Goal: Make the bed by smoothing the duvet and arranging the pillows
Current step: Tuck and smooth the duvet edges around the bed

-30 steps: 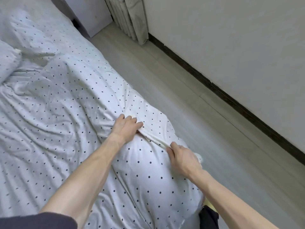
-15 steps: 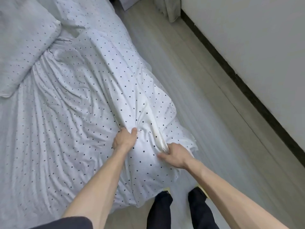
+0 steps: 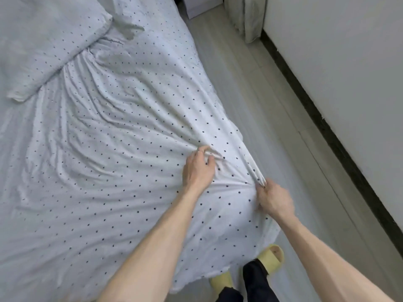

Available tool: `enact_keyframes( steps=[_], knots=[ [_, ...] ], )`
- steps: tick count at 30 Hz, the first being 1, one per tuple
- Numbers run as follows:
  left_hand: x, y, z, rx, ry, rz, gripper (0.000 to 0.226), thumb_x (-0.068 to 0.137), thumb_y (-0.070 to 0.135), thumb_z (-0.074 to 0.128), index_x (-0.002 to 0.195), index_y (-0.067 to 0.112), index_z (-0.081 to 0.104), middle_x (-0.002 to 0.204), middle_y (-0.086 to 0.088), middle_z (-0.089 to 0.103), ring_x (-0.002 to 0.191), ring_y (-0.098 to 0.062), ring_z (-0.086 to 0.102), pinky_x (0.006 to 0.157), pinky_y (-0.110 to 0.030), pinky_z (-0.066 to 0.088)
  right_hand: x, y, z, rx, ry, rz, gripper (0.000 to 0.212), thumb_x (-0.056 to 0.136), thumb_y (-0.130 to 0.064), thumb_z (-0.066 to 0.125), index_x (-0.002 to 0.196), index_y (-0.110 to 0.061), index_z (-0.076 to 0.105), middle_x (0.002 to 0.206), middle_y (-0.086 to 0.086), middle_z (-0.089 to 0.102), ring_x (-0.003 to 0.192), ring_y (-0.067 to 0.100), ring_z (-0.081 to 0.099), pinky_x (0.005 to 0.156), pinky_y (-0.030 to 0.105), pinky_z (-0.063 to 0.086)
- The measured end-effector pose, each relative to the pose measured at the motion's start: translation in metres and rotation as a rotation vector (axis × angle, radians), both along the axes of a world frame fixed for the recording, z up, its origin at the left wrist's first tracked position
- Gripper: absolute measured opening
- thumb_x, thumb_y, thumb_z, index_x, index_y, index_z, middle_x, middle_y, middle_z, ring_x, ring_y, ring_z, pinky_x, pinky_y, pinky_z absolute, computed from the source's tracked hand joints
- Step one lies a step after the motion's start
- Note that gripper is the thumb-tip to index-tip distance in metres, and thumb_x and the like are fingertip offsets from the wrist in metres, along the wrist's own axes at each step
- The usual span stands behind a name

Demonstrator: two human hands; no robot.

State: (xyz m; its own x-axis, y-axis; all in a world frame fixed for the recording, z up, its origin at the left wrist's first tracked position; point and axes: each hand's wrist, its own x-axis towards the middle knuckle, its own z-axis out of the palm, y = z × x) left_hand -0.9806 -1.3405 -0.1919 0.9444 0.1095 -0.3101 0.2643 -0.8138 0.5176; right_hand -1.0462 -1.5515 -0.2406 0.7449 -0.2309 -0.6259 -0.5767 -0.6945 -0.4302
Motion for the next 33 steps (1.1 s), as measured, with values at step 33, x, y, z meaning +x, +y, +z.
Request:
enact_keyframes(
  steps=[33],
  knots=[
    [0.169,0.072,-0.081,0.327,0.026,0.335,0.052,0.094,0.041,0.033,0.145,0.039,0.045,0.157,-0.001,0.038,0.142,-0.027,0.036,0.105,-0.049,0.037,0.331,0.080,-0.042,-0.192,0.059,0.722,0.063,0.101,-0.058,0.030,0.141,-0.014,0.049,0.145,0.009,0.049,0.136,0.031,0.039,0.108,0.043,0.038]
  ],
)
